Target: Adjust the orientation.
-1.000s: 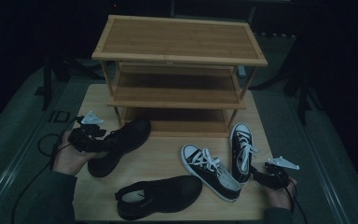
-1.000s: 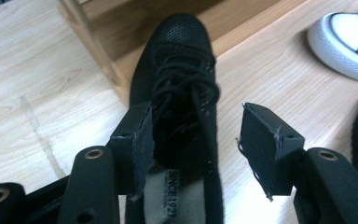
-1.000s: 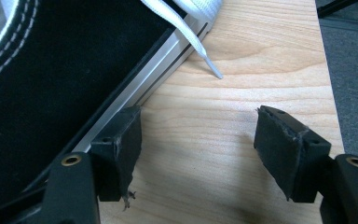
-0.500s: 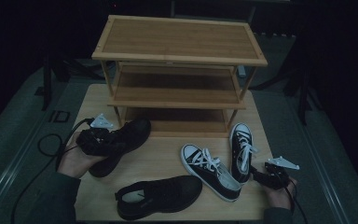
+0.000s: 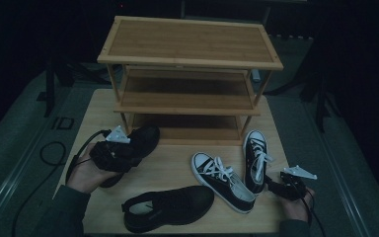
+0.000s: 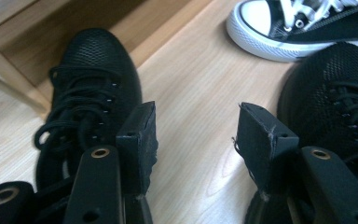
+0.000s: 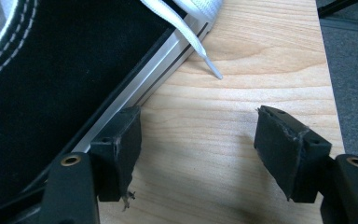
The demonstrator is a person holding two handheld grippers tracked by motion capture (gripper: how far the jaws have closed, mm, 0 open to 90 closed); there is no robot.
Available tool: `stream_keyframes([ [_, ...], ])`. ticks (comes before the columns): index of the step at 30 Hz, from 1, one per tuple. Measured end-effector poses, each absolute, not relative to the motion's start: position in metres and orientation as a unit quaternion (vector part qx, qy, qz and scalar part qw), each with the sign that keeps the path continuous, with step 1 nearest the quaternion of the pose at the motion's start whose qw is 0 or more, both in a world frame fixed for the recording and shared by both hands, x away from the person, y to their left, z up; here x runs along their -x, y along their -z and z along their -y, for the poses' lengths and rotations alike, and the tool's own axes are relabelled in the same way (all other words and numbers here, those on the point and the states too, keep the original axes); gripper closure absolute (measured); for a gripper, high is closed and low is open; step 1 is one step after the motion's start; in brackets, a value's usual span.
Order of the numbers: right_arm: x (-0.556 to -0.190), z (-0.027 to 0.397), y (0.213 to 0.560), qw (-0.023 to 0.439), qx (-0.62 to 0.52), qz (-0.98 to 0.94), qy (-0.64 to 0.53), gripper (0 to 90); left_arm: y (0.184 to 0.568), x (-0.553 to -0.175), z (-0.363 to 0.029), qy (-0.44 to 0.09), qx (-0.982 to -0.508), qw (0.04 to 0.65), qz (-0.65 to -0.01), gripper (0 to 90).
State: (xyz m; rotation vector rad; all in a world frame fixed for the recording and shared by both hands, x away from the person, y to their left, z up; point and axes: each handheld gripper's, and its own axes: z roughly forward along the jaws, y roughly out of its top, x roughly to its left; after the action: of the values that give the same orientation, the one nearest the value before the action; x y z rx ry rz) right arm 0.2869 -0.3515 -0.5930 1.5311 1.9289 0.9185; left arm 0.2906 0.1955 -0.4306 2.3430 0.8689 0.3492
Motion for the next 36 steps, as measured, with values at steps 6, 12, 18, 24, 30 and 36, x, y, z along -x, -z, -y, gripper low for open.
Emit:
stream_keyframes([
  [6,-0.287,0.351,0.593,0.254,-0.563,-0.71,-0.338,31.5,0.433,-0.286,-0.189,-0.134,-0.887,0.306,-0.318,48.1],
  [12,-0.287,0.351,0.593,0.254,-0.563,-0.71,-0.338,31.5,0.438,-0.279,-0.183,-0.127,-0.891,0.311,-0.307,48.3],
  [18,-0.287,0.351,0.593,0.254,-0.563,-0.71,-0.338,31.5,0.446,-0.271,-0.178,-0.116,-0.893,0.312,-0.302,48.8],
  [24,-0.287,0.351,0.593,0.254,-0.563,-0.71,-0.338,31.5,0.452,-0.263,-0.174,-0.106,-0.892,0.323,-0.298,49.1],
  [30,-0.287,0.351,0.593,0.254,-0.563,-0.71,-0.338,31.5,0.459,-0.256,-0.17,-0.091,-0.9,0.318,-0.284,49.2],
  [36,-0.287,0.351,0.593,0.254,-0.563,-0.71,-0.338,31.5,0.462,-0.249,-0.167,-0.084,-0.905,0.314,-0.274,50.6],
])
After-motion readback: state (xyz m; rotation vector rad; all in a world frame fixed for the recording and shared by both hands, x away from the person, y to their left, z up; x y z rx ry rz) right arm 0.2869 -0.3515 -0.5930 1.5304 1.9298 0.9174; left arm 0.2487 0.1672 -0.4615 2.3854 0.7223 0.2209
